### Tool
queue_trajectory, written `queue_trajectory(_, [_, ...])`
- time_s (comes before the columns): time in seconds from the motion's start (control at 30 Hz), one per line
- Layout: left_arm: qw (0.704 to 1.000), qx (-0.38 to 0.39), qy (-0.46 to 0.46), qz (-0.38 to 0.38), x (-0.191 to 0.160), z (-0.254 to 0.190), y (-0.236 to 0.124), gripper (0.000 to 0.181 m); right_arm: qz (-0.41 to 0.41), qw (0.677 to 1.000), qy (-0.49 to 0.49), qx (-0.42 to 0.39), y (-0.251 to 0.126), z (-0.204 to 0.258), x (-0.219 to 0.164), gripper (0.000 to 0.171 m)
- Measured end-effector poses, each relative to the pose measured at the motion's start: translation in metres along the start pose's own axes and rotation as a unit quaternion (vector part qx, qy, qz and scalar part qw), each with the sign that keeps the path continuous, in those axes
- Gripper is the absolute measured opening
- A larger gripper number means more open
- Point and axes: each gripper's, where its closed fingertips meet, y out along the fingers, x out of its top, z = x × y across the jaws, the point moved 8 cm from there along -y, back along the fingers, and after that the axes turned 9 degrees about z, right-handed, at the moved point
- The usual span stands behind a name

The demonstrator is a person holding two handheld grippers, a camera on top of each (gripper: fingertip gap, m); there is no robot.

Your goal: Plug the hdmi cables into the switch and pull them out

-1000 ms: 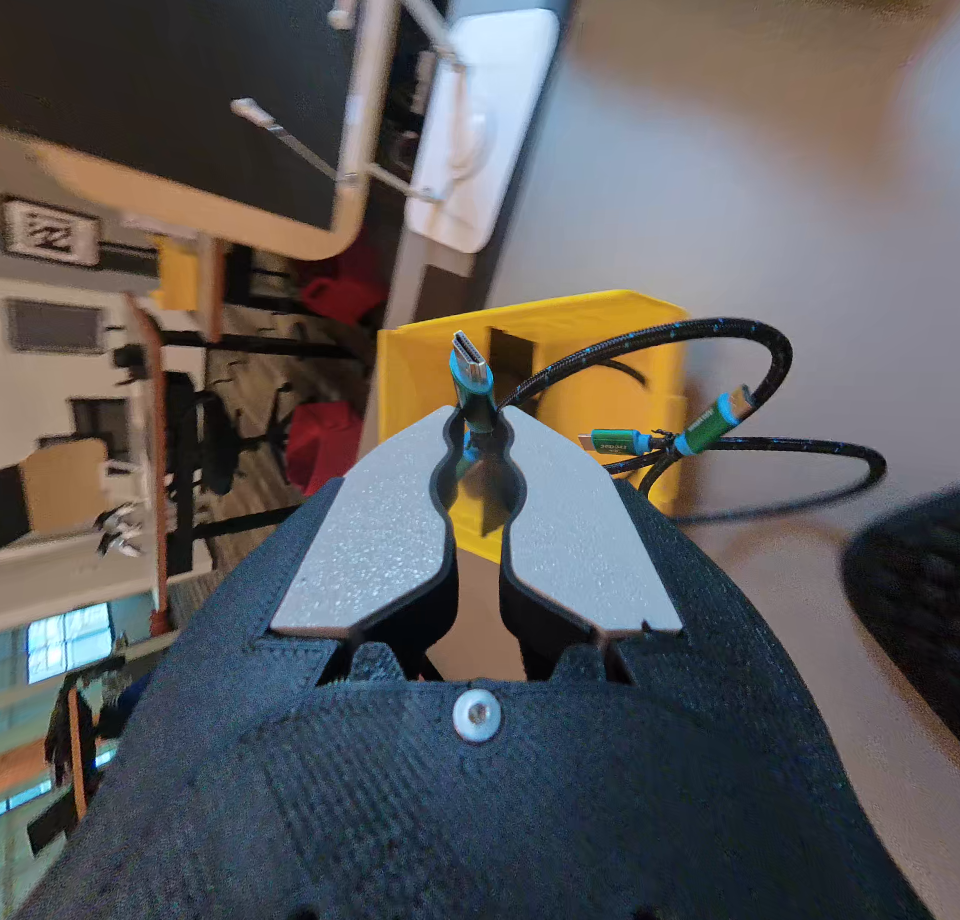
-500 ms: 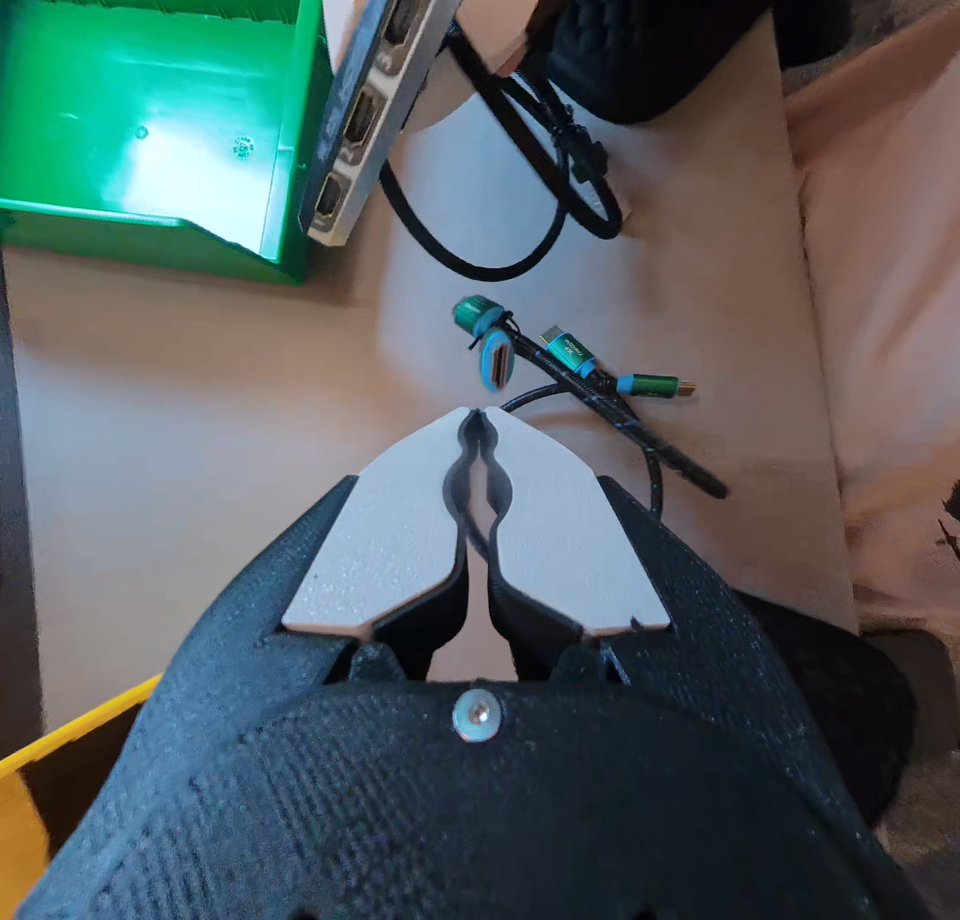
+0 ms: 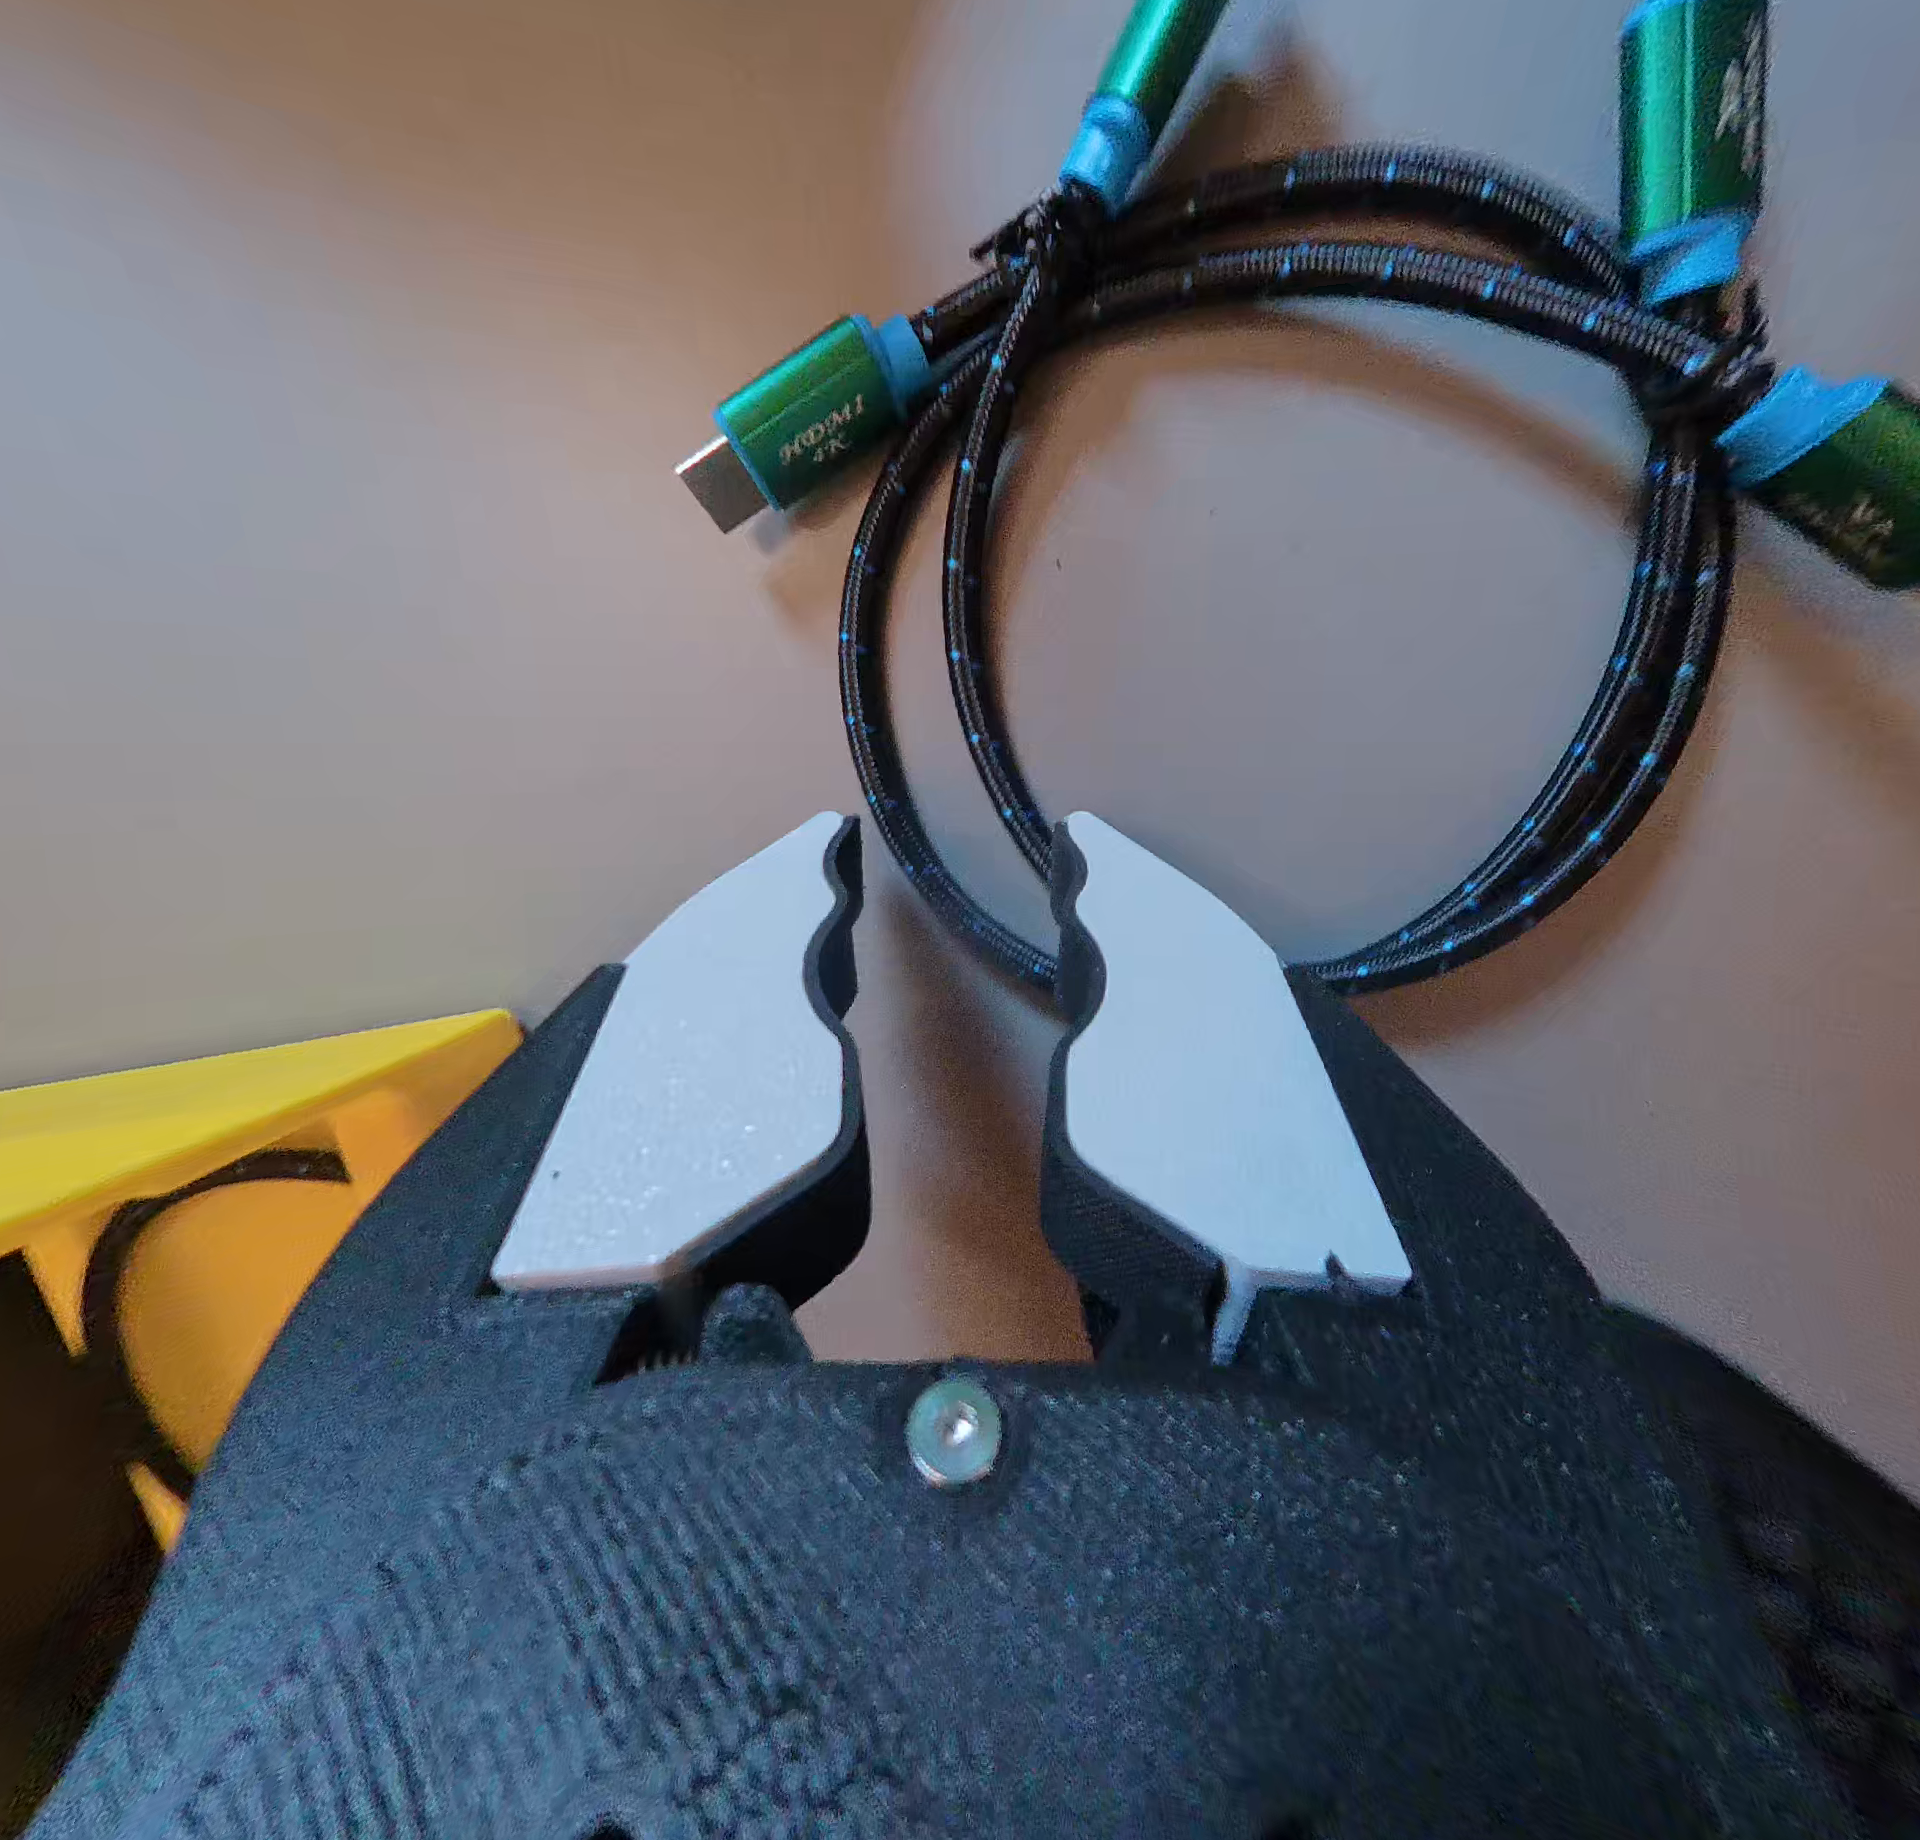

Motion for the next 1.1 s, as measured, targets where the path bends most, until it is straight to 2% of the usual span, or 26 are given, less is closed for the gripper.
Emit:
queue_trajectory(0.07, [0.999,-0.019,-0.025,-0.039,0.001,0.002,-0.001,0.032,0.001,1.0,0.002,0.0,0.0,-0.001,-0.001,0.022])
queue_trajectory(0.2, [0.995,-0.042,-0.066,-0.064,-0.005,0.014,-0.007,0.031,0.004,1.0,0.003,0.001,0.001,-0.001,-0.003,0.023])
queue_trajectory(0.33, [0.994,-0.024,-0.084,-0.067,-0.011,0.023,-0.009,0.028,0.004,1.0,0.002,0.003,0.001,-0.001,-0.002,0.022])
queue_trajectory(0.47, [0.974,-0.026,-0.138,-0.178,-0.008,0.039,-0.04,0.023,0.004,1.0,0.002,0.003,0.001,0.0,-0.003,0.022])
queue_trajectory(0.5, [0.974,-0.008,-0.145,-0.176,-0.01,0.044,-0.044,0.022,0.004,1.0,0.003,0.005,0.002,0.0,-0.003,0.022])
queue_trajectory(0.57, [0.985,0.022,-0.119,-0.124,-0.012,0.042,-0.038,0.022,0.006,1.0,0.002,0.006,0.002,0.0,-0.004,0.022])
queue_trajectory(0.7, [0.993,-0.048,-0.087,-0.068,-0.006,0.018,-0.013,0.028,0.005,1.0,0.0,0.001,0.001,0.0,-0.003,0.022])
queue_trajectory(0.8, [0.997,-0.026,-0.059,-0.031,-0.005,0.015,0.003,0.009,0.003,1.0,0.001,-0.001,0.0,-0.001,-0.003,0.022])
queue_trajectory(0.83, [0.998,-0.016,-0.048,-0.032,-0.003,0.013,0.0,0.009,0.004,1.0,0.0,-0.003,0.0,-0.001,-0.003,0.022])
queue_trajectory(0.9, [0.996,-0.011,-0.038,-0.075,0.004,0.01,-0.023,0.008,0.004,1.0,0.0,-0.006,-0.001,-0.003,-0.004,0.022])
queue_trajectory(1.1, [0.977,0.012,-0.019,-0.211,0.01,0.002,-0.132,0.008,0.0,1.0,0.012,-0.007,-0.003,-0.007,-0.006,0.022])
